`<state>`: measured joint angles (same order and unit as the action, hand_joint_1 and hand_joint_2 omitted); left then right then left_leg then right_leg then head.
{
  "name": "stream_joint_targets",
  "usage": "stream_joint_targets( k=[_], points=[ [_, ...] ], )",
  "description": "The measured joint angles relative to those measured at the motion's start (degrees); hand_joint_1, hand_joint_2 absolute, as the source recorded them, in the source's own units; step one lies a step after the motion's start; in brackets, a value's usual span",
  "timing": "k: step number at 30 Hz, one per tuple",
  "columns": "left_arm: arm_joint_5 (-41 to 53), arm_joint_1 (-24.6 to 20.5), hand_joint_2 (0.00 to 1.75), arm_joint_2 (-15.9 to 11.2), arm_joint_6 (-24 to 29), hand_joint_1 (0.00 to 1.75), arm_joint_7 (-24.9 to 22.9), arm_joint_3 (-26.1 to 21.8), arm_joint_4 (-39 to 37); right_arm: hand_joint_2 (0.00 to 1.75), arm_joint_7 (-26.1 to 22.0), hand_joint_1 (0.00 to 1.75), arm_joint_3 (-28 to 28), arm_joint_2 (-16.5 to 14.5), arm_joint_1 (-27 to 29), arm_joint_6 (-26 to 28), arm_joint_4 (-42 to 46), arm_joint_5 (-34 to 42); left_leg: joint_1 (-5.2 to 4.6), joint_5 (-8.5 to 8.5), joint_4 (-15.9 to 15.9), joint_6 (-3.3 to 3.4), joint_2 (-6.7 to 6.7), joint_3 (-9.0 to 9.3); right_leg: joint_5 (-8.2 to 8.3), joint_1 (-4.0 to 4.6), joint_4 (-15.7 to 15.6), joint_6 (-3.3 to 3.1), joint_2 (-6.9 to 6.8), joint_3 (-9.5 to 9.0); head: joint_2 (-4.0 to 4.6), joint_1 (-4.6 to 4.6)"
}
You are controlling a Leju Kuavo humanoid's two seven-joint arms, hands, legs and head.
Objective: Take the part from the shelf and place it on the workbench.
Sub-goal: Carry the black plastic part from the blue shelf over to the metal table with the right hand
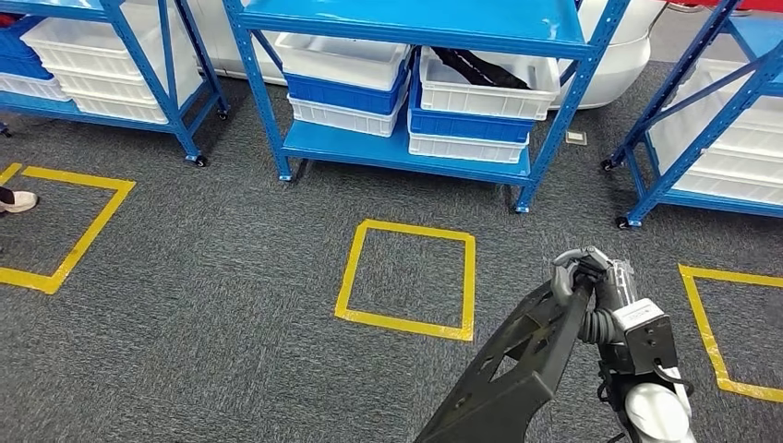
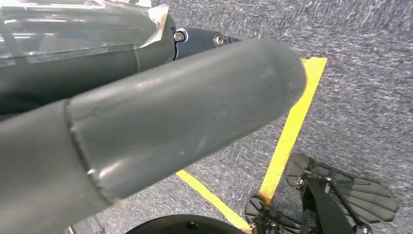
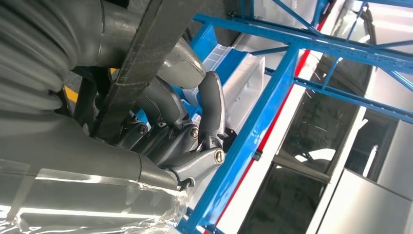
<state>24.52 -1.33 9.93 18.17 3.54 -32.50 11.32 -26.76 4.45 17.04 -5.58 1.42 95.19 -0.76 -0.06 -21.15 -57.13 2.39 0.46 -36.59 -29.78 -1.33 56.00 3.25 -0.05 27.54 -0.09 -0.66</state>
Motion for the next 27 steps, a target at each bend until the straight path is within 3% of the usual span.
stream_joint_targets(
  k=[3, 4, 6, 8, 9, 10, 11, 13, 15, 19, 21, 23, 24, 25, 26, 27],
  points=[
    [0.00, 0.00, 0.00, 0.05, 0.11, 0.00, -0.07, 0.00, -0.01, 1.75, 0.01, 1.75, -0.13, 0.15, -0.05, -0.02, -0.05, 0.00, 0.26, 0.67, -0.11, -1.00, 0.00, -0.40, 0.97, 0.10, -0.04, -1.53, 0.01, 0.67, 0.00, -0.12],
    [0.00, 0.01, 0.00, 0.06, 0.14, 0.00, -0.08, 0.00, -0.01, 1.75, 0.01, 1.75, -0.18, 0.17, -0.10, -0.02, -0.07, 0.00, 0.43, -0.08, -0.83, -1.32, -0.07, -0.82, 1.40, -0.09, -0.02, -2.06, -0.06, 0.89, 0.00, -0.14],
    [0.00, 0.02, 0.00, 0.05, 0.16, 0.00, -0.10, 0.00, -0.02, 1.75, 0.01, 1.75, -0.26, 0.17, -0.19, -0.02, -0.07, 0.00, 0.71, -4.31, -5.82, -1.88, -0.22, -2.85, 2.45, -0.48, -0.04, -3.00, -0.23, 1.60, 0.00, -0.31],
    [0.04, 0.02, 0.00, 0.04, 0.15, 0.00, -0.10, 0.00, -0.02, 1.75, 0.01, 1.75, -0.33, 0.17, -0.10, -0.02, -0.10, -0.01, 0.78, -9.36, -14.01, -2.30, -0.30, -5.52, 3.39, -0.28, 0.10, -3.31, -0.28, 2.73, 0.00, -0.45],
    [0.09, 0.02, 0.00, 0.04, 0.15, 0.00, -0.13, 0.00, -0.02, 1.75, -0.03, 1.75, -0.36, 0.16, 0.05, -0.02, -0.12, -0.02, 0.80, -10.65, -16.79, -2.42, -0.31, -6.08, 3.76, -0.22, 0.20, -3.24, -0.28, 3.33, 0.00, -0.45],
    [0.16, 0.02, 0.00, 0.03, 0.15, 0.00, -0.16, 0.00, -0.02, 1.75, -0.08, 1.75, -0.38, 0.14, 0.29, 0.00, -0.13, -0.08, 0.82, -10.85, -17.29, -2.47, -0.32, -5.43, 4.06, -0.19, 0.31, -3.09, -0.28, 3.84, 0.00, -0.45],
    [0.24, 0.02, 0.00, 0.00, 0.14, 0.00, -0.21, 0.00, -0.02, 1.75, -0.13, 1.75, -0.40, 0.11, 0.59, 0.04, -0.10, -0.19, 0.84, -10.12, -15.36, -2.44, -0.32, -3.54, 4.30, -0.20, 0.45, -2.95, -0.27, 4.26, 0.00, -0.46],
    [0.42, -0.04, 0.00, -0.10, 0.13, 0.00, -0.31, 0.00, -0.01, 1.75, -0.21, 1.75, -0.43, 0.01, 1.16, 0.16, 0.20, -0.53, 0.88, -8.07, -7.18, -2.16, -0.43, 2.32, 4.68, -0.18, 0.86, -2.58, -0.25, 4.89, 0.00, -0.48],
    [0.60, -0.16, 0.00, -0.19, 0.16, 0.00, -0.34, 0.00, 0.02, 1.75, -0.19, 1.75, -0.43, -0.09, 1.42, 0.23, 0.77, -0.94, 0.69, -7.14, -1.74, -1.57, -0.62, 5.57, 5.06, 0.13, 1.23, -2.04, -0.23, 5.39, -0.01, -0.41],
    [0.74, -0.27, 0.00, -0.36, 0.58, 0.00, -0.48, -0.02, 0.02, 1.75, 0.31, 1.75, -0.43, -0.26, 1.37, 0.19, 1.26, -1.59, 0.14, -5.80, -0.65, 0.31, -0.51, 5.24, 5.44, 0.47, 1.62, -0.55, -0.21, 6.24, 0.00, -0.33],
    [0.76, -0.35, 0.00, -0.50, 0.90, 0.00, -0.63, -0.08, 0.03, 1.75, 0.49, 1.75, -0.42, -0.28, 1.25, 0.14, 1.28, -1.76, 0.17, -4.64, -0.24, 1.34, -0.32, 4.39, 2.53, 0.36, 5.67, -0.71, -0.16, 8.16, 0.00, -0.20],
    [0.77, -0.40, 0.00, -0.67, 1.20, 0.00, -0.90, -0.22, 0.04, 1.75, 0.62, 1.75, -0.42, -0.34, 1.17, 0.09, 1.27, -1.86, 0.03, -3.66, -0.27, 1.76, -0.28, 2.99, -1.86, 0.24, 13.32, -0.99, -0.13, 11.11, 0.00, -0.04],
    [0.79, -0.40, 0.00, -0.73, 1.27, 0.00, -1.02, -0.28, 0.04, 1.75, 0.67, 1.75, -0.43, -0.37, 1.16, 0.08, 1.25, -1.88, -0.08, -3.13, -0.30, 1.80, -0.28, 2.24, -3.33, 0.22, 16.37, -0.83, -0.13, 11.94, 0.00, -0.02],
    [0.81, -0.40, 0.00, -0.77, 1.33, 0.00, -1.08, -0.33, 0.04, 1.75, 0.70, 1.75, -0.43, -0.39, 1.18, 0.07, 1.23, -1.89, -0.18, -2.63, -0.34, 1.79, -0.28, 1.55, -3.92, 0.23, 17.37, -0.53, -0.13, 11.66, 0.00, -0.02],
    [0.83, -0.40, 0.00, -0.81, 1.37, 0.00, -1.11, -0.35, 0.04, 1.75, 0.72, 1.75, -0.43, -0.40, 1.19, 0.07, 1.23, -1.90, -0.28, -2.14, -0.36, 1.74, -0.29, 0.95, -3.66, 0.25, 15.91, -0.18, -0.13, 10.06, 0.00, -0.02],
    [0.85, -0.40, 0.00, -0.83, 1.37, 0.00, -1.11, -0.36, 0.04, 1.75, 0.73, 1.75, -0.42, -0.39, 1.17, 0.07, 1.23, -1.90, -0.36, -1.69, -0.36, 1.64, -0.31, 0.48, -2.76, 0.26, 12.09, 0.12, -0.14, 7.23, 0.00, -0.02]
  ],
)
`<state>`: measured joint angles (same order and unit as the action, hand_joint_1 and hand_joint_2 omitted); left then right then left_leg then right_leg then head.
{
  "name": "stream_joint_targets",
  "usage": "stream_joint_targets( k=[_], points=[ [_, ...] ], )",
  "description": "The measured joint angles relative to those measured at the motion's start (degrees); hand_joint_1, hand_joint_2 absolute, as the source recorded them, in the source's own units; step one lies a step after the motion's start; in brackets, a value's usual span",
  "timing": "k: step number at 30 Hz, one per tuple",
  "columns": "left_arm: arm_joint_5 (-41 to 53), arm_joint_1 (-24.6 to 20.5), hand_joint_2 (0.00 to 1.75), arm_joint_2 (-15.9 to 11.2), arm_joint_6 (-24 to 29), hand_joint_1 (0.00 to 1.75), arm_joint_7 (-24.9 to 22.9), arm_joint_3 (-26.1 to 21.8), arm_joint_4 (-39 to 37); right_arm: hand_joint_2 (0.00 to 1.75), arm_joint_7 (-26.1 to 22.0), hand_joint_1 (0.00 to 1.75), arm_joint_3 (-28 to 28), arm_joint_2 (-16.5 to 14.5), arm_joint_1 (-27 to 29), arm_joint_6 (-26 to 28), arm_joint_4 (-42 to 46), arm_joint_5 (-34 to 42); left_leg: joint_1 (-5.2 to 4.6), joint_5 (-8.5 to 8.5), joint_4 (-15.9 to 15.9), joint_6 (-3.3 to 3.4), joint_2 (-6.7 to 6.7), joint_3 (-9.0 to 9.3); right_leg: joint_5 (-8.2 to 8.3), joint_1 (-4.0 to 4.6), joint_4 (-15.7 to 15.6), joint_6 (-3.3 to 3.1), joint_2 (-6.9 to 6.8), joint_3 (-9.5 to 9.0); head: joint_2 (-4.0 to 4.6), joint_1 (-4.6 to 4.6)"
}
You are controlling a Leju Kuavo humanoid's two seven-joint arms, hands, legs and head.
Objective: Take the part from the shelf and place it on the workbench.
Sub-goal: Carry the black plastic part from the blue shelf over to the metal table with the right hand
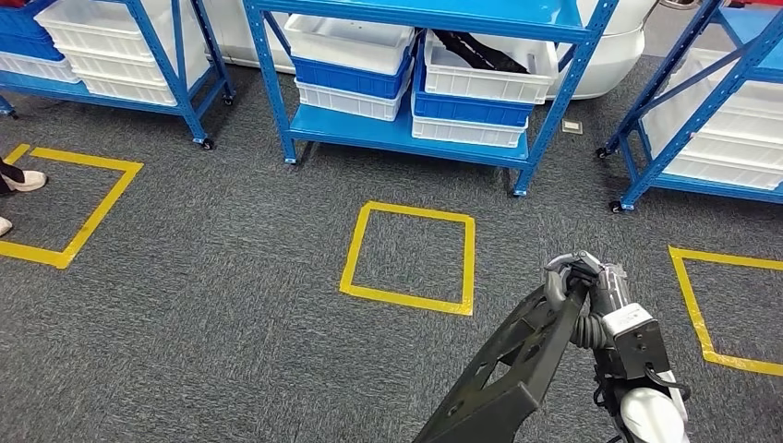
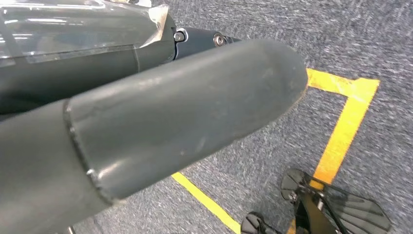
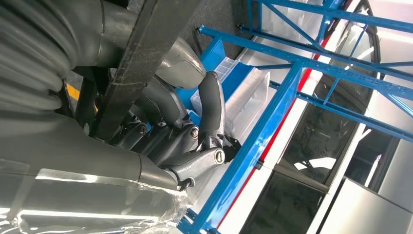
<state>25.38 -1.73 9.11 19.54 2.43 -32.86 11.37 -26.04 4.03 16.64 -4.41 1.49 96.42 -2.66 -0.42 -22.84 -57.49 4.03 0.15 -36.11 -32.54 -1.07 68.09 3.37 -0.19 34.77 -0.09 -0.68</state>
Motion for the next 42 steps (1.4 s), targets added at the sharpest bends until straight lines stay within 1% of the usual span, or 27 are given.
stream_joint_targets(
  k=[2, 3, 5, 7, 8, 10, 12, 13, 14, 15, 17, 18, 19, 22, 23, 25, 27, 28, 29, 30, 31, 33, 34, 36, 37, 39, 42],
  points=[
    [0.04, -0.02, 0.00, -0.02, 0.01, 0.00, 0.00, -0.02, 0.01, 1.75, 0.02, 1.75, 0.02, 0.02, -0.09, 0.00, 0.04, -0.01, -0.16, 0.78, -0.02, -0.40, 0.00, -0.55, 1.58, 0.25, -8.81, -0.23, -0.03, -5.54, 0.00, -0.02],
    [0.11, -0.02, 0.00, -0.04, 0.03, 0.00, 0.00, -0.02, 0.02, 1.75, 0.04, 1.75, 0.04, 0.03, -0.14, 0.00, 0.10, -0.01, -0.23, 1.11, -0.02, -0.71, 0.02, -0.69, 2.06, 0.45, -11.44, -0.70, -0.02, -6.97, 0.00, -0.08],
    [0.35, -0.03, 0.00, -0.09, 0.13, 0.00, -0.01, -0.08, 0.02, 1.75, 0.10, 1.75, 0.09, 0.03, -0.02, 0.01, 0.22, -0.02, -0.21, 1.67, 0.05, -1.43, 0.05, -0.81, 2.64, 0.94, -12.46, -1.81, 0.03, -7.11, 0.00, -0.16],
    [0.55, 0.00, 0.00, -0.27, 0.29, 0.00, -0.13, -0.28, 0.02, 1.75, 0.14, 1.75, 0.11, -0.01, 0.21, 0.01, 0.31, -0.04, 0.05, 1.60, -0.35, -2.13, -0.03, -1.19, 3.52, 0.49, -12.58, -2.75, -0.01, -6.85, 0.00, -0.16],
    [0.59, 0.02, 0.00, -0.38, 0.36, 0.00, -0.23, -0.39, 0.02, 1.75, 0.15, 1.75, 0.11, -0.05, 0.30, 0.01, 0.34, -0.05, 0.20, 0.40, -1.57, -2.48, -0.11, -1.78, 4.06, 0.23, -12.67, -3.27, -0.07, -6.66, 0.00, -0.26],
    [0.61, 0.05, 0.00, -0.61, 0.52, 0.00, -0.42, -0.55, 0.01, 1.75, 0.15, 1.75, 0.10, -0.17, 0.38, -0.02, 0.40, -0.08, 0.56, -4.50, -7.63, -3.19, -0.25, -4.07, 5.11, -0.05, -12.70, -3.95, -0.20, -5.90, 0.00, -0.50],
    [0.61, 0.05, 0.00, -0.80, 0.81, 0.00, -0.67, -0.69, 0.02, 1.75, 0.15, 1.75, 0.09, -0.33, 0.46, -0.09, 0.39, -0.15, 0.94, -8.99, -15.11, -3.89, -0.27, -6.21, 5.98, -0.06, -12.57, -4.02, -0.23, -4.72, 0.00, -0.63],
    [0.60, 0.05, 0.00, -0.92, 1.03, 0.00, -0.84, -0.81, 0.01, 1.75, 0.15, 1.75, 0.08, -0.43, 0.47, -0.13, 0.38, -0.22, 1.14, -9.78, -16.81, -4.15, -0.27, -6.19, 6.32, -0.10, -12.45, -3.87, -0.22, -4.16, 0.00, -0.65],
    [0.57, 0.05, 0.00, -1.02, 1.25, 0.00, -1.02, -0.93, 0.01, 1.75, 0.16, 1.75, 0.07, -0.52, 0.48, -0.16, 0.37, -0.33, 1.35, -9.50, -16.18, -4.34, -0.26, -4.98, 6.57, -0.18, -12.25, -3.68, -0.20, -3.66, 0.00, -0.64],
    [0.55, 0.05, 0.00, -1.15, 1.46, 0.00, -1.19, -1.05, 0.01, 1.75, 0.16, 1.75, 0.06, -0.62, 0.48, -0.18, 0.37, -0.42, 1.56, -8.45, -13.36, -4.48, -0.26, -2.68, 6.73, -0.31, -11.96, -3.50, -0.17, -3.23, 0.00, -0.65],
    [0.52, 0.00, 0.00, -1.35, 1.81, 0.00, -1.45, -1.27, 0.02, 1.75, 0.15, 1.75, 0.07, -0.73, 0.43, -0.18, 0.37, -0.57, 1.79, -6.48, -5.28, -4.60, -0.39, 2.82, 6.90, -0.31, -11.12, -3.06, -0.14, -2.41, 0.00, -0.67],
    [0.52, -0.02, 0.00, -1.41, 1.91, 0.00, -1.55, -1.35, 0.02, 1.75, 0.14, 1.75, 0.07, -0.76, 0.39, -0.19, 0.38, -0.61, 1.76, -5.96, -2.57, -4.40, -0.50, 4.41, 6.99, -0.17, -10.76, -2.77, -0.13, -2.07, 0.00, -0.62],
    [0.52, -0.04, 0.00, -1.44, 1.97, 0.00, -1.62, -1.40, 0.02, 1.75, 0.14, 1.75, 0.07, -0.79, 0.32, -0.19, 0.38, -0.64, 1.60, -5.80, -1.22, -4.07, -0.60, 5.01, 7.16, 0.02, -10.55, -2.38, -0.13, -1.81, 0.00, -0.56],
    [0.52, -0.03, 0.00, -1.55, 2.07, 0.00, -1.70, -1.53, 0.02, 1.75, 0.13, 1.75, 0.08, -0.86, 0.29, -0.20, 0.38, -0.68, 1.04, -4.79, -0.84, -2.40, -0.52, 4.39, 7.76, 0.20, -10.54, -1.03, -0.07, -1.13, 0.00, -0.48],
    [0.52, -0.04, 0.00, -1.59, 2.14, 0.00, -1.62, -1.58, 0.03, 1.75, 0.13, 1.75, 0.09, -0.87, 0.37, -0.20, 0.39, -0.70, 0.99, -4.29, -0.58, -1.74, -0.40, 4.16, 7.13, 0.14, -9.71, -0.91, -0.04, -0.51, 0.00, -0.41],
    [0.52, -0.06, 0.00, -1.70, 2.26, 0.00, -1.38, -1.75, 0.07, 1.75, 0.11, 1.75, 0.14, -0.90, 0.57, -0.20, 0.39, -0.81, 1.02, -3.28, -0.23, -0.72, -0.19, 3.33, 3.74, -0.11, -4.38, -1.28, 0.00, 1.97, 0.00, -0.20],
    [0.52, -0.05, 0.00, -1.85, 2.32, 0.00, -1.15, -1.99, 0.09, 1.75, 0.11, 1.75, 0.18, -0.98, 0.85, -0.20, 0.39, -0.97, 0.90, -2.48, -0.25, -0.45, -0.16, 2.21, -0.21, -0.13, 3.40, -1.45, 0.02, 4.86, 0.00, -0.02],
    [0.52, -0.05, 0.00, -1.89, 2.33, 0.00, -1.05, -2.10, 0.09, 1.75, 0.11, 1.75, 0.19, -1.03, 1.01, -0.20, 0.39, -1.03, 0.82, -2.08, -0.27, -0.46, -0.15, 1.66, -1.18, -0.13, 5.55, -1.23, 0.02, 5.29, 0.00, -0.02],
    [0.52, -0.05, 0.00, -1.92, 2.35, 0.00, -0.97, -2.21, 0.09, 1.75, 0.11, 1.75, 0.19, -1.07, 1.13, -0.20, 0.39, -1.08, 0.75, -1.69, -0.29, -0.51, -0.15, 1.16, -1.26, -0.10, 5.37, -0.91, 0.02, 4.49, 0.00, -0.01],
    [0.52, -0.05, 0.00, -1.94, 2.37, 0.00, -0.87, -2.29, 0.09, 1.75, 0.11, 1.75, 0.19, -1.10, 1.18, -0.20, 0.38, -1.11, 0.68, -1.33, -0.30, -0.60, -0.15, 0.76, -0.65, -0.08, 3.06, -0.56, 0.02, 2.58, 0.00, -0.01],
    [0.53, -0.05, 0.00, -1.94, 2.38, 0.00, -0.77, -2.35, 0.09, 1.75, 0.12, 1.75, 0.19, -1.10, 1.14, -0.20, 0.38, -1.13, 0.64, -0.97, -0.31, -0.74, -0.16, 0.44, 0.42, -0.07, -1.42, -0.33, 0.00, -0.55, 0.00, -0.01],
    [0.64, -0.06, 0.00, -1.94, 2.35, 0.00, -0.56, -2.39, 0.10, 1.75, 0.13, 1.75, 0.22, -1.11, 0.98, -0.19, 0.40, -1.15, 0.47, -0.37, -0.37, -1.23, -0.14, 0.10, 1.98, 0.28, -9.34, -0.64, -0.03, -5.34, -0.01, -0.07],
    [0.80, -0.06, 0.00, -1.95, 2.31, 0.00, -0.49, -2.39, 0.11, 1.75, 0.13, 1.75, 0.28, -1.11, 0.94, -0.19, 0.45, -1.16, 0.42, -0.11, -0.37, -1.56, -0.11, 0.02, 2.43, 0.52, -11.61, -1.04, -0.02, -6.56, -0.01, -0.11],
    [1.15, -0.05, 0.00, -1.96, 2.20, 0.00, -0.44, -2.39, 0.12, 1.75, 0.12, 1.75, 0.45, -1.11, 1.20, -0.20, 0.68, -1.17, 0.47, 0.39, -0.17, -2.29, -0.05, 0.00, 3.02, 0.95, -12.17, -1.95, 0.04, -6.46, -0.01, -0.20],
    [1.32, -0.04, 0.00, -2.02, 2.16, 0.00, -0.44, -2.39, 0.13, 1.75, 0.13, 1.75, 0.53, -1.11, 1.42, -0.20, 0.88, -1.17, 0.62, 0.43, -0.28, -2.65, -0.09, -0.18, 3.44, 0.63, -12.28, -2.39, -0.01, -6.42, -0.01, -0.21],
    [1.56, -0.01, 0.00, -2.15, 2.08, 0.00, -0.44, -2.39, 0.11, 1.75, 0.14, 1.75, 0.58, -1.14, 1.93, -0.20, 1.38, -1.18, 0.85, -1.78, -2.71, -3.30, -0.21, -1.39, 4.49, 0.02, -12.56, -3.41, -0.13, -6.11, 0.00, -0.34],
    [1.71, 0.01, 0.00, -2.27, 1.87, 0.00, -0.44, -2.39, 0.11, 1.75, 0.16, 1.75, 0.58, -1.26, 2.72, -0.20, 1.90, -1.19, 1.19, -8.76, -13.34, -4.23, -0.29, -5.14, 5.61, -0.12, -12.44, -4.09, -0.24, -5.04, 0.00, -0.61]
  ],
)
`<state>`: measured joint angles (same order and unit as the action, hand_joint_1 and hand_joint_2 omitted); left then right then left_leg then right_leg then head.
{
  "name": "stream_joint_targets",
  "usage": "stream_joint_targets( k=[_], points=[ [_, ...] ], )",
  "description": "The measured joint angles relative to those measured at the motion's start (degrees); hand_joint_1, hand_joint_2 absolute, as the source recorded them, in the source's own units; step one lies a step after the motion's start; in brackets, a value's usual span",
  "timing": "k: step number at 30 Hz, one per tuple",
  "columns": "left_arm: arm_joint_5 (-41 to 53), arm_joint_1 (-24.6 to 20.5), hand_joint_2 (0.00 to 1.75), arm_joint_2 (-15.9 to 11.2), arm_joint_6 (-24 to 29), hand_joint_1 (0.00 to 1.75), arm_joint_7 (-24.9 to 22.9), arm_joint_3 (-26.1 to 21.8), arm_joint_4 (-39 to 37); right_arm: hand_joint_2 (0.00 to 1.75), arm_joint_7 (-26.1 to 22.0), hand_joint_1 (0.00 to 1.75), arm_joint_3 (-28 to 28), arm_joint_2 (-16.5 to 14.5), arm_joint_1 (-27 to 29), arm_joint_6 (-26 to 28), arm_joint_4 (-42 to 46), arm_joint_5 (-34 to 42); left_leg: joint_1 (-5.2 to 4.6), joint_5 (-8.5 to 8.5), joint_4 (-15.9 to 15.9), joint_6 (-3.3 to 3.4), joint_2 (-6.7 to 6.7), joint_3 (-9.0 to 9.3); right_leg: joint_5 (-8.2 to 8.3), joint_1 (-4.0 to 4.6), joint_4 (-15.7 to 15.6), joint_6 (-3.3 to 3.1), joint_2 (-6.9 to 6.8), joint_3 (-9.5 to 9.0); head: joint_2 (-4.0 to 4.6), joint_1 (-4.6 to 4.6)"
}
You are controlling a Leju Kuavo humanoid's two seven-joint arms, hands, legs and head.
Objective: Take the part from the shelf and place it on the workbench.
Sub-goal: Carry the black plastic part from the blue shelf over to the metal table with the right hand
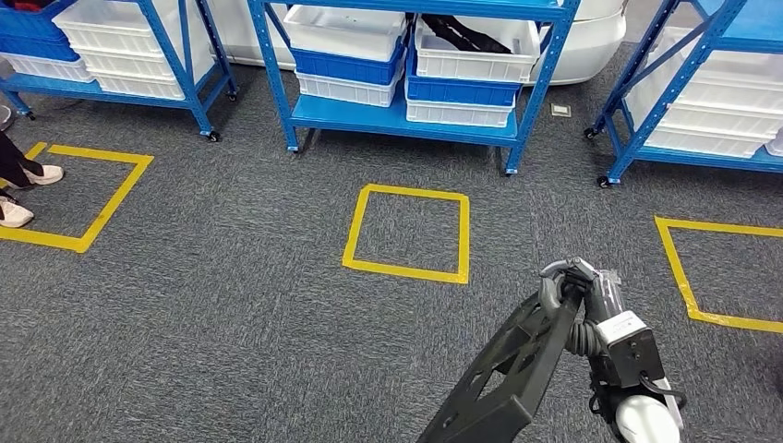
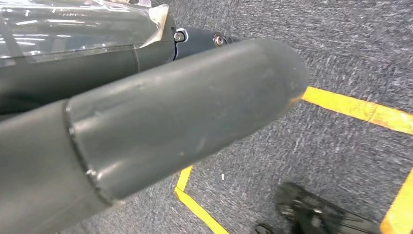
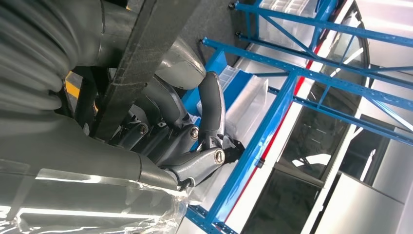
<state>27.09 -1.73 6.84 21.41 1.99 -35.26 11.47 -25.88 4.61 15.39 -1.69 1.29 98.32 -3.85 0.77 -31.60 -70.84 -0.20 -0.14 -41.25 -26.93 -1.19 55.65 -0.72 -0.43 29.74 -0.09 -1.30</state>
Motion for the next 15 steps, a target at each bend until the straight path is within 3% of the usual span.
stream_joint_targets(
  k=[2, 3, 5, 7, 10, 15],
  points=[
    [0.02, 0.00, 0.00, -0.07, -0.10, 0.00, -0.02, -0.01, 0.00, 1.75, 0.00, 1.75, 0.00, -0.14, 0.52, 0.00, 0.08, 0.00, 0.23, -1.32, -3.48, -0.49, 0.01, -0.28, 0.35, -0.01, 0.32, 0.22, 0.00, 0.78, 0.00, -0.02],
    [-0.02, 0.00, 0.00, -0.11, -0.14, 0.00, -0.05, -0.02, 0.01, 1.75, 0.00, 1.75, 0.00, -0.22, 0.66, -0.08, 0.08, -0.02, 0.41, -0.45, -1.76, -0.62, 0.02, 1.29, 0.42, -0.07, 0.57, 0.32, 0.02, 1.09, 0.00, -0.01],
    [-0.22, -0.03, 0.00, -0.16, -0.22, 0.00, -0.10, -0.11, 0.02, 1.75, 0.00, 1.75, -0.03, -0.37, 0.52, -0.45, 0.07, -0.19, 0.76, 2.01, 5.98, -0.68, 0.00, 6.39, 0.43, -0.09, 1.25, 0.51, 0.06, 1.63, 0.00, -0.03],
    [-0.48, -0.12, 0.00, -0.06, -0.40, 0.00, -0.09, -0.35, 0.02, 1.75, -0.01, 1.75, -0.13, -0.46, -0.35, -0.90, -0.07, -0.46, 0.77, 3.17, 11.44, -0.12, -0.12, 9.44, 0.35, 0.29, 1.97, 0.99, 0.15, 2.25, 0.00, 0.09],
    [-0.64, -0.17, 0.00, 0.26, -0.86, 0.00, -0.03, -0.77, 0.02, 1.75, -0.02, 1.75, -0.36, -0.57, -2.21, -1.10, -0.73, -0.65, 0.18, 3.57, 12.25, 0.80, -0.13, 9.33, 0.42, 1.00, 2.27, 1.55, 0.26, 3.08, -0.01, 0.30],
    [-0.68, -0.17, 0.00, 0.38, -1.53, 0.00, 0.02, -1.16, 0.02, 1.75, -0.02, 1.75, -0.68, -0.76, -4.30, -1.41, -2.13, -0.70, -0.70, 4.27, 12.16, 2.01, -0.16, 8.52, 1.33, 0.56, 1.93, 2.90, 0.26, 3.45, 0.00, 0.29]
  ],
)
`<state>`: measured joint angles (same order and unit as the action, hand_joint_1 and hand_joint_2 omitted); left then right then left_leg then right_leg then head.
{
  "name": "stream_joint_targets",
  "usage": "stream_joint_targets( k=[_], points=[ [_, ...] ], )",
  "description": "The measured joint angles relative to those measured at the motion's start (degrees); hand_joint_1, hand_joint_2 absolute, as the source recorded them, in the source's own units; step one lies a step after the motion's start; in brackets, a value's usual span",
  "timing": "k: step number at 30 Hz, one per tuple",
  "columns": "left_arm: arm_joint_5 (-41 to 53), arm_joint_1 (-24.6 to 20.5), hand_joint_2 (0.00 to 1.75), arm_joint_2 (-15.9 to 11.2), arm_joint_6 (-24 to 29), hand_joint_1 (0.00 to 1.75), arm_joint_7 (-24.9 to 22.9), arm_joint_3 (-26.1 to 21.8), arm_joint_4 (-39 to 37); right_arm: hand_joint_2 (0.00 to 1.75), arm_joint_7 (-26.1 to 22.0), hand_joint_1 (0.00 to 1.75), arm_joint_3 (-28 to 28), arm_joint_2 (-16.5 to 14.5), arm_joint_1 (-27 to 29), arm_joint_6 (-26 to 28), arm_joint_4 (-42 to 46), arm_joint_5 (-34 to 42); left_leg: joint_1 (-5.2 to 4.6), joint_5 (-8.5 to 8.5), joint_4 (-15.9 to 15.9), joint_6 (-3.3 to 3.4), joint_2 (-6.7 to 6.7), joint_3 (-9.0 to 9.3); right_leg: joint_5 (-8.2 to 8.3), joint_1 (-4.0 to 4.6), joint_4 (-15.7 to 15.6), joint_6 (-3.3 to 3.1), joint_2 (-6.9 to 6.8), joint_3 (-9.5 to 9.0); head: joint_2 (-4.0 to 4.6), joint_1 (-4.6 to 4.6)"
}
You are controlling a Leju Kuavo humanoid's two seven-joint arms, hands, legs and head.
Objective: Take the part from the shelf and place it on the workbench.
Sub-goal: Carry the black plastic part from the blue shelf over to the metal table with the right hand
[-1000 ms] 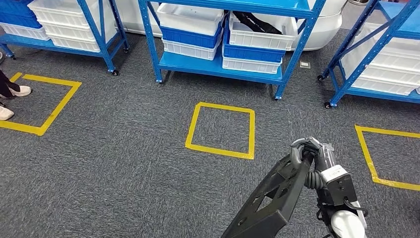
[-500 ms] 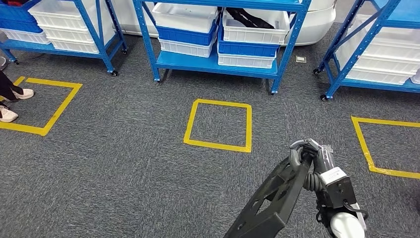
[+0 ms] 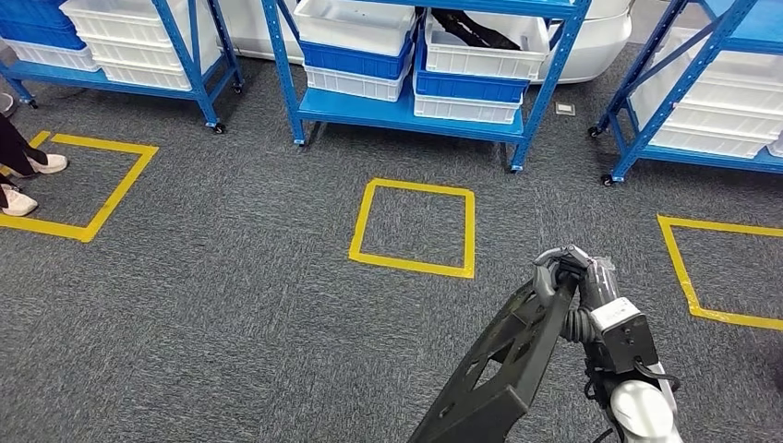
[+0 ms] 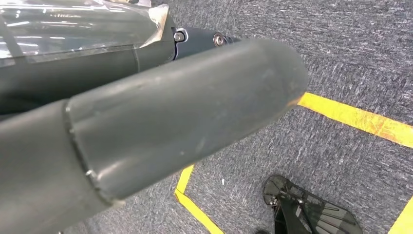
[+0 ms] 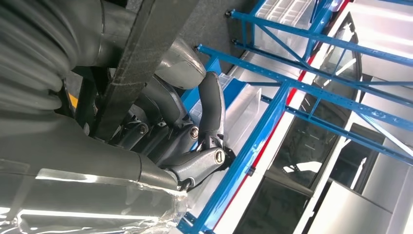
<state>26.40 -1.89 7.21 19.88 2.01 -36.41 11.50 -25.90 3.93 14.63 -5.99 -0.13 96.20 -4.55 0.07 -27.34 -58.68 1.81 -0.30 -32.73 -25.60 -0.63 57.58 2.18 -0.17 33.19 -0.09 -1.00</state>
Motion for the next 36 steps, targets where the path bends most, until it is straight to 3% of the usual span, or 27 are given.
stream_joint_targets(
  k=[6, 10, 12, 14, 16, 17, 19, 20, 22, 23, 25, 26, 28, 30, 31, 32, 33, 35, 36],
  points=[
    [-0.33, 0.00, 0.00, 0.23, 0.07, 0.00, 0.00, -0.47, 0.00, 1.75, 0.00, 1.75, -0.46, -0.28, -1.60, -0.38, -1.45, -0.15, -0.28, 0.16, -0.15, 0.38, -0.01, -0.21, 0.41, -0.29, -0.25, 0.60, -0.01, 0.05, 0.00, -0.01],
    [-0.44, -0.01, 0.00, 0.37, 0.13, 0.00, 0.01, -0.76, 0.00, 1.75, -0.02, 1.75, -1.01, -0.46, -2.51, -0.48, -2.08, -0.29, -0.08, 0.95, 0.53, 1.42, 0.00, -0.14, 0.54, -0.68, -0.24, 1.43, 0.00, 0.31, -0.01, -0.05],
    [-0.47, -0.01, 0.00, 0.54, 0.12, 0.00, 0.04, -0.87, 0.01, 1.75, -0.04, 1.75, -1.16, -0.50, -2.89, -0.47, -2.29, -0.33, 0.41, 1.81, 1.49, 1.90, 0.16, -0.06, -1.76, -0.65, 3.16, 1.09, 0.03, 1.93, -0.01, 0.11],
    [-0.51, 0.00, 0.00, 0.66, 0.05, 0.00, 0.17, -1.07, 0.02, 1.75, -0.07, 1.75, -1.27, -0.56, -3.06, -0.46, -2.78, -0.36, 0.48, 2.25, 1.62, 1.99, 0.23, -0.53, -5.48, -0.84, 10.54, 0.79, 0.06, 5.03, -0.01, 0.27],
    [-0.56, 0.01, 0.00, 0.73, -0.08, 0.00, 0.34, -1.22, 0.02, 1.75, -0.07, 1.75, -1.39, -0.65, -3.04, -0.46, -3.36, -0.42, 0.52, 2.59, 1.56, 1.67, 0.23, -1.08, -7.20, -1.04, 15.19, 1.28, 0.06, 6.53, 0.00, 0.30],
    [-0.57, 0.02, 0.00, 0.76, -0.12, 0.00, 0.39, -1.26, 0.02, 1.75, -0.07, 1.75, -1.46, -0.69, -3.06, -0.46, -3.59, -0.44, 0.61, 2.75, 1.49, 1.44, 0.21, -1.31, -6.71, -1.24, 14.15, 1.81, 0.05, 5.58, 0.00, 0.29],
    [-0.59, 0.02, 0.00, 0.80, -0.18, 0.00, 0.50, -1.31, 0.02, 1.75, -0.07, 1.75, -1.54, -0.73, -3.24, -0.46, -3.94, -0.49, 0.89, 2.93, 1.11, 0.80, 0.19, -1.71, -4.41, -1.84, 6.59, 2.98, 0.01, 1.06, 0.00, 0.30],
    [-0.59, 0.00, 0.00, 0.80, -0.19, 0.00, 0.54, -1.32, 0.04, 1.75, -0.07, 1.75, -1.57, -0.75, -3.37, -0.46, -4.12, -0.50, 0.95, 2.98, 0.88, 0.34, 0.16, -1.93, -3.42, -1.77, 3.07, 3.21, 0.11, -0.89, 0.00, 0.34],
    [-0.59, 0.01, 0.00, 0.74, -0.19, 0.00, 0.59, -1.34, 0.10, 1.75, -0.10, 1.75, -1.62, -0.76, -3.60, -0.46, -4.45, -0.53, 0.81, 3.20, 0.52, -0.55, 0.09, -2.32, -2.56, -1.43, 0.09, 2.37, 0.34, -2.32, 0.00, 0.26],
    [-0.59, 0.03, 0.00, 0.74, -0.24, 0.00, 0.61, -1.36, 0.13, 1.75, -0.14, 1.75, -1.67, -0.77, -3.62, -0.46, -4.64, -0.55, 0.80, 3.44, 0.53, -0.93, 0.03, -2.47, -2.27, -1.11, 0.39, 1.70, 0.47, -2.06, -0.01, 0.18],
    [-0.56, 0.11, 0.00, 0.76, -0.41, 0.00, 0.63, -1.38, 0.13, 1.75, -0.32, 1.75, -1.72, -0.74, -3.58, -0.46, -4.89, -0.54, 1.05, 3.61, 0.36, -1.48, 0.00, -2.86, -1.74, -1.28, 0.64, 0.53, 0.45, -1.57, -0.01, 0.02],
    [-0.52, 0.14, 0.00, 0.75, -0.50, 0.00, 0.63, -1.38, 0.13, 1.75, -0.44, 1.75, -1.75, -0.73, -3.57, -0.45, -4.95, -0.46, 1.20, 2.79, -0.47, -1.68, 0.04, -3.34, -1.42, -1.32, 0.69, -0.03, 0.42, -1.27, -0.01, -0.02],
    [-0.41, 0.15, 0.00, 0.74, -0.57, 0.00, 0.64, -1.38, 0.13, 1.75, -0.67, 1.75, -1.77, -0.69, -3.53, -0.44, -4.97, -0.26, 1.38, -1.12, -5.46, -1.92, 0.13, -5.49, -0.72, -1.21, 0.65, -1.23, 0.32, -0.49, 0.00, -0.16],
    [-0.27, 0.16, 0.00, 0.70, -0.63, 0.00, 0.65, -1.38, 0.13, 1.75, -0.80, 1.75, -1.77, -0.68, -3.30, -0.44, -4.98, -0.10, 1.37, -5.46, -13.01, -1.97, 0.16, -8.28, -0.04, -0.67, 0.67, -2.16, 0.24, 0.58, 0.00, -0.24],
    [-0.15, 0.16, 0.00, 0.67, -0.67, 0.00, 0.65, -1.38, 0.13, 1.75, -0.84, 1.75, -1.77, -0.67, -3.09, -0.42, -4.99, -0.04, 1.35, -6.49, -15.30, -1.85, 0.15, -8.81, 0.34, -0.39, 0.68, -2.45, 0.21, 1.13, 0.00, -0.24],
    [-0.03, 0.17, 0.00, 0.63, -0.74, 0.00, 0.65, -1.38, 0.13, 1.75, -0.86, 1.75, -1.77, -0.66, -2.84, -0.38, -4.98, 0.04, 1.29, -6.48, -15.39, -1.60, 0.15, -8.15, 0.72, -0.11, 0.69, -2.62, 0.20, 1.64, 0.00, -0.24],
    [0.09, 0.17, 0.00, 0.61, -0.85, 0.00, 0.66, -1.38, 0.13, 1.75, -0.88, 1.75, -1.76, -0.65, -2.58, -0.34, -4.97, 0.11, 1.19, -5.63, -13.19, -1.21, 0.15, -6.23, 1.11, 0.13, 0.69, -2.65, 0.22, 2.07, 0.00, -0.25],
    [0.31, 0.11, 0.00, 0.52, -1.08, 0.00, 0.69, -1.37, 0.17, 1.75, -0.92, 1.75, -1.72, -0.58, -2.14, -0.27, -4.89, 0.23, 0.81, -3.52, -5.31, -0.26, 0.16, -0.66, 1.83, 0.47, 0.66, -2.46, 0.26, 2.60, -0.01, -0.22],
    [0.39, 0.06, 0.00, 0.49, -1.15, 0.00, 0.72, -1.36, 0.20, 1.75, -0.96, 1.75, -1.68, -0.49, -2.00, -0.24, -4.81, 0.26, 0.54, -2.83, -2.20, 0.05, 0.17, 1.26, 2.11, 0.62, 0.63, -2.27, 0.26, 2.71, -0.01, -0.12]
  ],
)
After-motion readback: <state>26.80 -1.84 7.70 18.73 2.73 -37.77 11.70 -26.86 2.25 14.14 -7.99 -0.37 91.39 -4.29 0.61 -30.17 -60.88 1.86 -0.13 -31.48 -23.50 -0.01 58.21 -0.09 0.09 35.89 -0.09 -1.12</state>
